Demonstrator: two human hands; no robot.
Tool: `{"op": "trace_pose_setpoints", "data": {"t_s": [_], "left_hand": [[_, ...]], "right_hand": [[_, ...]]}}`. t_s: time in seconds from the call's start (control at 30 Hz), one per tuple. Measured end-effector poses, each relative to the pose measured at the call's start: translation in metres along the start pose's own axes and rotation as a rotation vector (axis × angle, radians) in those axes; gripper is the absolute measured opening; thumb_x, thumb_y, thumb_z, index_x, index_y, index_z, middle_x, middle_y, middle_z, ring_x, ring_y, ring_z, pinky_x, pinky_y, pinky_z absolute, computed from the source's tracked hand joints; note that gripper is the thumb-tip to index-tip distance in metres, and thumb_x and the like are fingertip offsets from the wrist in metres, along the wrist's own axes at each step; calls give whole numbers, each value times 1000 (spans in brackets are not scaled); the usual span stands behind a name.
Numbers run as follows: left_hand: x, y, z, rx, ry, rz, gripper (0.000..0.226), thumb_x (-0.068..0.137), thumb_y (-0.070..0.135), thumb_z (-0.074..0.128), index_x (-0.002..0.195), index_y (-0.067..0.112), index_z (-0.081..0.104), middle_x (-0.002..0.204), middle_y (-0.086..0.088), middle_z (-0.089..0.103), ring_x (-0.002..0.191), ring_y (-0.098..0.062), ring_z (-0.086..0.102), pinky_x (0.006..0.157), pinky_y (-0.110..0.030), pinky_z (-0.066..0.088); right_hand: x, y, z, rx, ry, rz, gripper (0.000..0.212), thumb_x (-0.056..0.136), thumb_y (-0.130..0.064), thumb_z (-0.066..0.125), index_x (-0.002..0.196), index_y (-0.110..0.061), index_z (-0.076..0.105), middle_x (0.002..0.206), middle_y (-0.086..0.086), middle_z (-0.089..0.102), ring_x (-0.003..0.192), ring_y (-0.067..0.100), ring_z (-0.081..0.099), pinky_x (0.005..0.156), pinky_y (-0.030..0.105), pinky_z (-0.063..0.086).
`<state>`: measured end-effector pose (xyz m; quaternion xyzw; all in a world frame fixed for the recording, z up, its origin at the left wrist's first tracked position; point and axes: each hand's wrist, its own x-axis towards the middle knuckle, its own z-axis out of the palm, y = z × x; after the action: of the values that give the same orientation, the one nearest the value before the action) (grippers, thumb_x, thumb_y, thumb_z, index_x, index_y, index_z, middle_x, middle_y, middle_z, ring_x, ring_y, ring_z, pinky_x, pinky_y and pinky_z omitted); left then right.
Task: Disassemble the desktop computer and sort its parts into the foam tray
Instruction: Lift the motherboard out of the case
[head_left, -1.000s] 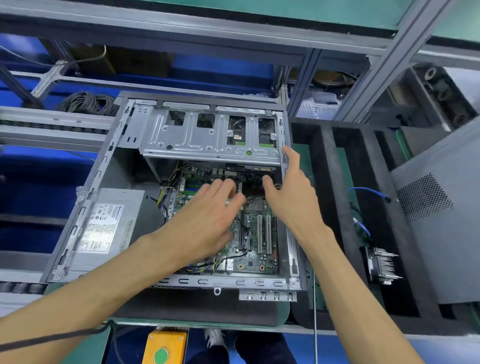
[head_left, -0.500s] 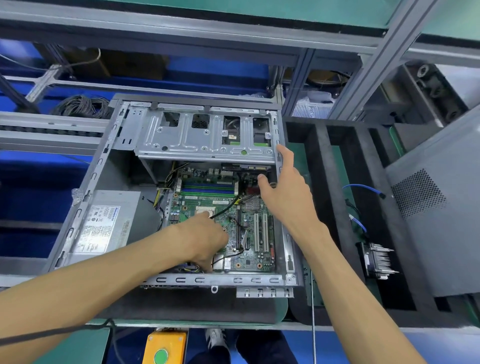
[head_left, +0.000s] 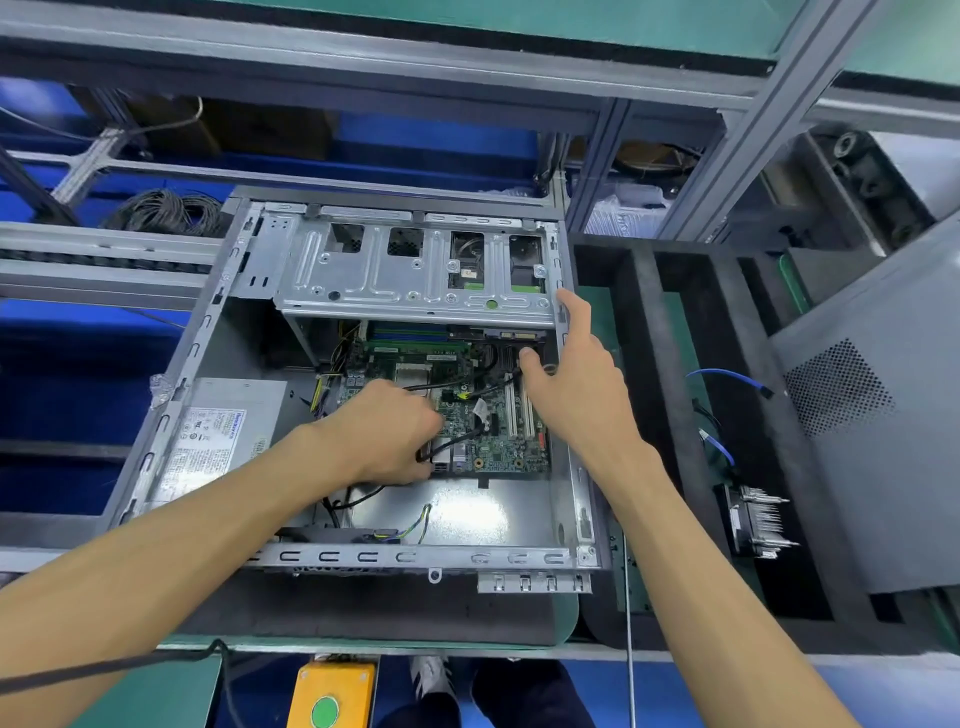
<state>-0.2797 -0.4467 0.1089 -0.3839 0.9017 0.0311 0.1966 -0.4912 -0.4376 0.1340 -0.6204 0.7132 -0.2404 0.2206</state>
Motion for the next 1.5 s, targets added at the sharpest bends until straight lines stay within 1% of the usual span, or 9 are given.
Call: {"op": "trace_pose_setpoints", "data": {"t_s": [0.2,0.37,0.47,0.6,0.77,0.93,1.03,1.2,1.5], "left_hand": [[-10,9,-19,48,57,-62,15,91,28,54,77,21,53,85,-3,70,79,-25,66,89,-34,46],[-33,7,-52,-251,215,-19,24,95,46,53,85,29,68,70,11,66,64,-11,58,87,-27,39],[-41,14,-60,-527,-58,4,30,98,51,50,105,33,72,70,19,67,63,1,61,67,-18,44],[-37,24,-50,-774,-282,87,31,101,14,47,120,24,69,107,10,74,91,0,67,82,-16,51],[-39,17,-42,-1160,-97,61,43,85,-9,45,85,15,80,73,-14,69,62,-18,59,63,-28,49],[-43,-2,-34,-1443,91,-156,48,81,-13,41,60,16,72,77,-13,75,84,-28,72,79,-37,57],[-27,-15,-20,-1068,316,-351,38,83,-5,52,67,26,68,78,4,74,76,-19,70,73,-35,57],[-1,2,9,-546,-92,-184,41,80,34,78,112,23,55,100,6,59,86,-14,55,71,-28,44],[-8,5,4,-190,134,-27,33,84,37,70,101,24,46,105,4,61,100,-20,60,71,-35,45]], "right_hand": [[1,2,0,-8,4,-3,68,100,-37,56,155,-31,16,104,11,63,72,23,61,57,34,38],[-5,-3,-2,-55,98,-73,55,99,-30,59,150,-19,38,139,14,46,129,29,45,97,41,45],[-14,-11,-7,109,270,-349,23,99,-15,61,119,-8,67,129,10,57,126,22,52,105,32,43],[-25,-18,-13,99,-53,-549,19,99,-18,57,109,-17,74,92,-7,74,76,6,62,74,32,54],[-33,-35,-3,-113,-577,-502,39,100,-20,41,135,-22,60,137,0,62,121,18,58,105,39,46],[-33,-41,-2,-288,-793,-388,45,108,-44,20,80,-32,53,84,-1,63,74,11,54,72,35,42],[-38,-38,5,-473,-846,-401,49,104,-45,40,61,-25,50,63,-7,51,60,9,50,62,30,41],[-41,-37,8,-494,-943,-317,28,94,-28,58,86,-8,76,86,7,73,80,27,67,80,42,60],[-44,-41,0,-486,-818,-316,38,98,-23,52,62,-10,51,60,4,50,65,28,55,71,37,54]]}}
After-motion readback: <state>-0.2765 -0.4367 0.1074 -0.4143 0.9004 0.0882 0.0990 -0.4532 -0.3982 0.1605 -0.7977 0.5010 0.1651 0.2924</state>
